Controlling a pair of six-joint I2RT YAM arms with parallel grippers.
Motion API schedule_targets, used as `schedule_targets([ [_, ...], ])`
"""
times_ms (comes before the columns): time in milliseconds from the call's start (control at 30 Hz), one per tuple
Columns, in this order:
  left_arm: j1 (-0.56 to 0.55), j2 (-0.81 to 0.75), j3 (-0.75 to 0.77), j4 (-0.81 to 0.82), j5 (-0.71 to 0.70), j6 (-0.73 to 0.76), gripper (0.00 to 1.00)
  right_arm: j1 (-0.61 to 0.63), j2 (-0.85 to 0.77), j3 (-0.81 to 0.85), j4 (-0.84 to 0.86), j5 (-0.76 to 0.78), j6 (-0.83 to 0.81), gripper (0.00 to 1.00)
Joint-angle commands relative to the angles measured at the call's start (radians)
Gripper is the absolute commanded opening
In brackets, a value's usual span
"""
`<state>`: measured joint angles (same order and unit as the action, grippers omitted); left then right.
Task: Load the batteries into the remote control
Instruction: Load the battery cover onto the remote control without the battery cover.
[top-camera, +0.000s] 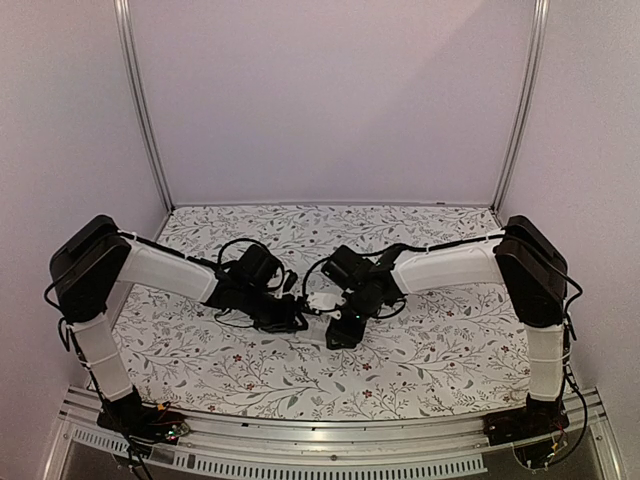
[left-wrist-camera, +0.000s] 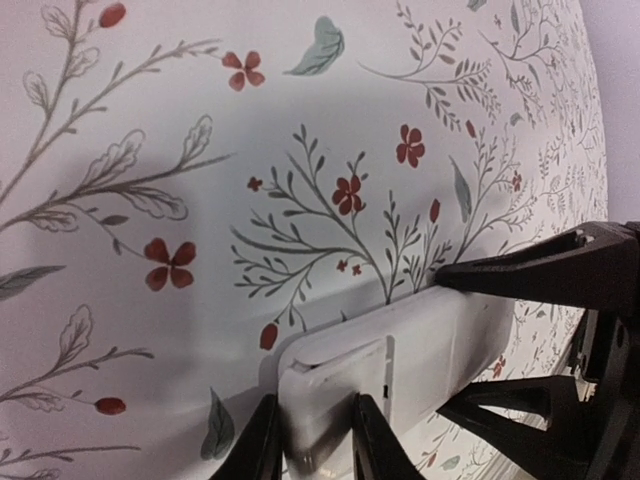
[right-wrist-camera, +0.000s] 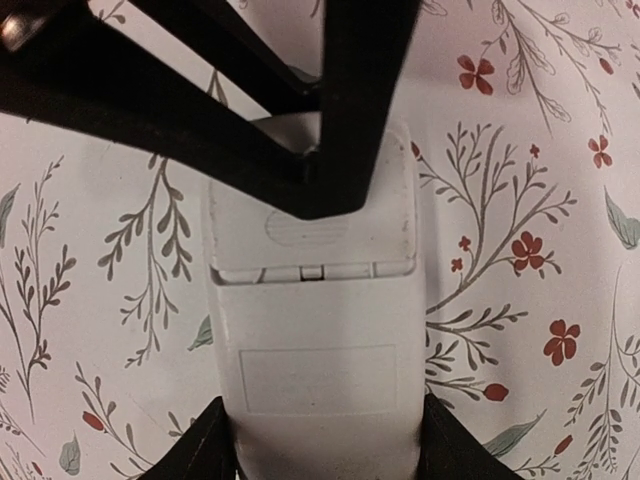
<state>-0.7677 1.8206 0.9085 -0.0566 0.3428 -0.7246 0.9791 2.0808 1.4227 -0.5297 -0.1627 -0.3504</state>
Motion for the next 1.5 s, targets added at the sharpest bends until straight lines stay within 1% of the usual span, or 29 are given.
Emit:
schedule_targets([
  [0,-0.036,0.063,0.011,-0.076,0.012,-0.021,0.23,0.03,0.015,-0.052,0.032,0.012,0.04,0.42],
  [133,-0.05,0.102,0.016,-0.049,0.029,-0.03,0.23,0.031,0.005,-0.07,0.072,0.01,0.055,0.38],
  [300,-0.061,0.135,-0.008,0.03,0.063,-0.042,0.23,0.031,-0.009,-0.104,0.127,0.001,0.065,0.34],
  [400,-0.065,0.148,-0.016,0.039,0.071,-0.043,0.22,0.03,-0.01,-0.117,0.152,-0.001,0.071,0.32],
  [467,-0.066,0.151,-0.018,0.039,0.07,-0.041,0.25,0.031,-0.008,-0.12,0.157,-0.004,0.074,0.32],
  [600,-0.056,0.111,-0.009,-0.029,0.009,-0.005,0.31,0.03,-0.008,-0.129,0.153,0.001,0.073,0.32],
  [867,-0.039,0.064,0.003,-0.098,-0.081,0.034,0.36,0.03,-0.013,-0.143,0.151,0.001,0.074,0.31],
  [1067,-0.036,0.038,0.003,-0.127,-0.134,0.042,0.43,0.03,-0.017,-0.151,0.149,0.003,0.077,0.3],
  [1233,-0.033,0.018,0.002,-0.15,-0.164,0.052,0.42,0.03,-0.017,-0.154,0.144,0.007,0.074,0.29],
  [1467,-0.038,-0.019,-0.021,-0.146,-0.164,0.065,0.36,0.03,-0.004,-0.142,0.131,0.009,0.074,0.28],
])
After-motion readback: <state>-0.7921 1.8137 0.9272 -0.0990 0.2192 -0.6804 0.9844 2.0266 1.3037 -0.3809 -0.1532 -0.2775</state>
